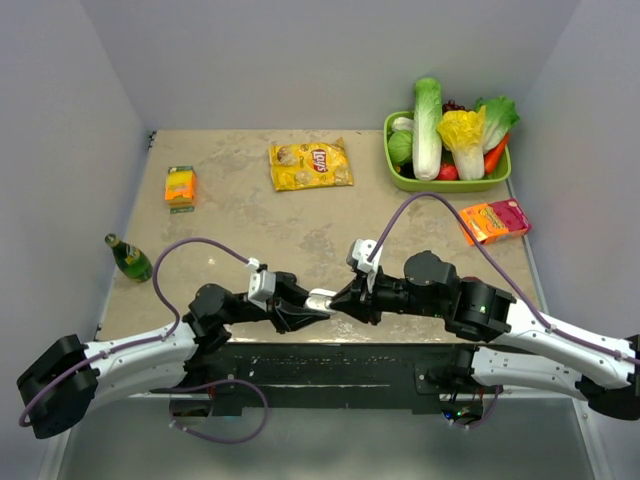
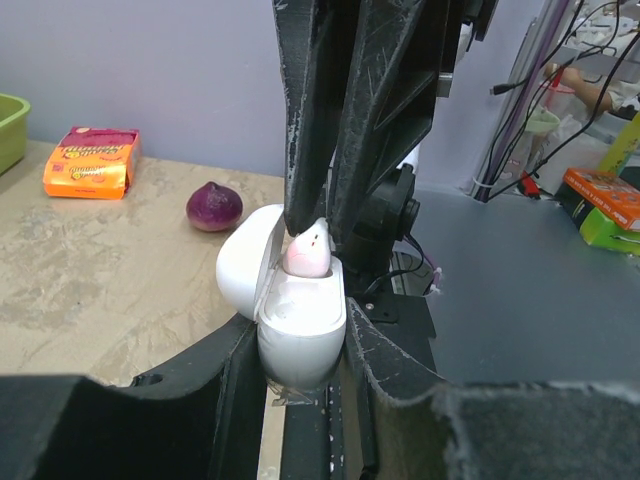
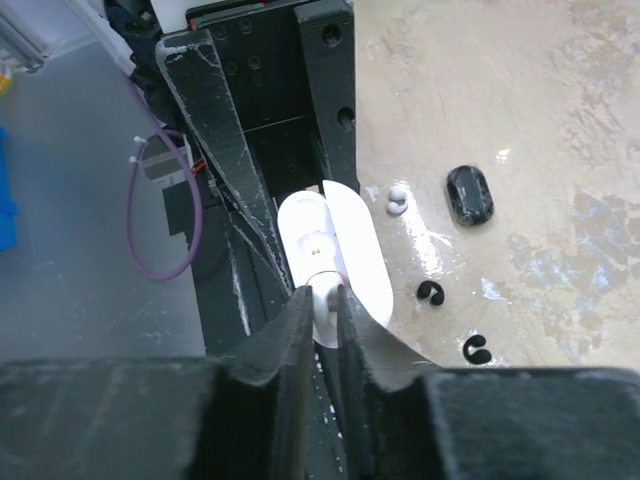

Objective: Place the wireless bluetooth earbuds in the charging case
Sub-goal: Place the earbud in the charging case.

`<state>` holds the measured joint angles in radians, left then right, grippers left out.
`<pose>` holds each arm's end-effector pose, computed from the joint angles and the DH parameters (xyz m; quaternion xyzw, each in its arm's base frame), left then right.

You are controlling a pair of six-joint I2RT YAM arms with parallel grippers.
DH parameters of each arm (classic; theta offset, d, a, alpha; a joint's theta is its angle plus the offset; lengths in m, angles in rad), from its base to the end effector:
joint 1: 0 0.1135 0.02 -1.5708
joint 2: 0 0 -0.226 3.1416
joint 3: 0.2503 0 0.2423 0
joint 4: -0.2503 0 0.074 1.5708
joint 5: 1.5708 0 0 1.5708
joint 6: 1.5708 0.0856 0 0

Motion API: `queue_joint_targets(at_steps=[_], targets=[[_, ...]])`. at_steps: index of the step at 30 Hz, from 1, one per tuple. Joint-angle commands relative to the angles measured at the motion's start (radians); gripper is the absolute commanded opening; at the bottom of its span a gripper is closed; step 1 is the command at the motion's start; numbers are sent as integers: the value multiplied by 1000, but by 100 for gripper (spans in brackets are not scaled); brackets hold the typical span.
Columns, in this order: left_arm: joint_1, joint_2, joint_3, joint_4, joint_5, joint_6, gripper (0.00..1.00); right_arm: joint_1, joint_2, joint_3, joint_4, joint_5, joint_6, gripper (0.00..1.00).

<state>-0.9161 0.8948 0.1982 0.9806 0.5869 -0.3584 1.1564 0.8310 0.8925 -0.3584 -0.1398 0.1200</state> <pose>0.1065 -0.2166 0.2259 0.3806 0.4884 -0.5951 0.5123 0.0898 0.2337 0.3083 -0.4333 0.6761 0.3986 0.4431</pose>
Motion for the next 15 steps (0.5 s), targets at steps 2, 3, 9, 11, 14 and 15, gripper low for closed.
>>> queue_joint_targets(at_steps=[2, 3, 9, 11, 14, 15], targets=[[5, -19, -9, 81, -24, 10, 0, 0, -20, 2, 61, 57, 30, 22], [5, -22, -13, 82, -27, 12, 0, 2, -26, 2, 67, 60, 29, 24], [5, -27, -14, 78, -42, 16, 0, 0, -15, 5, 75, 65, 32, 30], [5, -28, -14, 75, -47, 18, 0, 0, -13, 3, 81, 69, 33, 30], [5, -33, -16, 72, -52, 21, 0, 0, -16, 5, 84, 72, 35, 31], [5, -36, -16, 67, -58, 22, 0, 0, -21, 6, 84, 72, 36, 32]])
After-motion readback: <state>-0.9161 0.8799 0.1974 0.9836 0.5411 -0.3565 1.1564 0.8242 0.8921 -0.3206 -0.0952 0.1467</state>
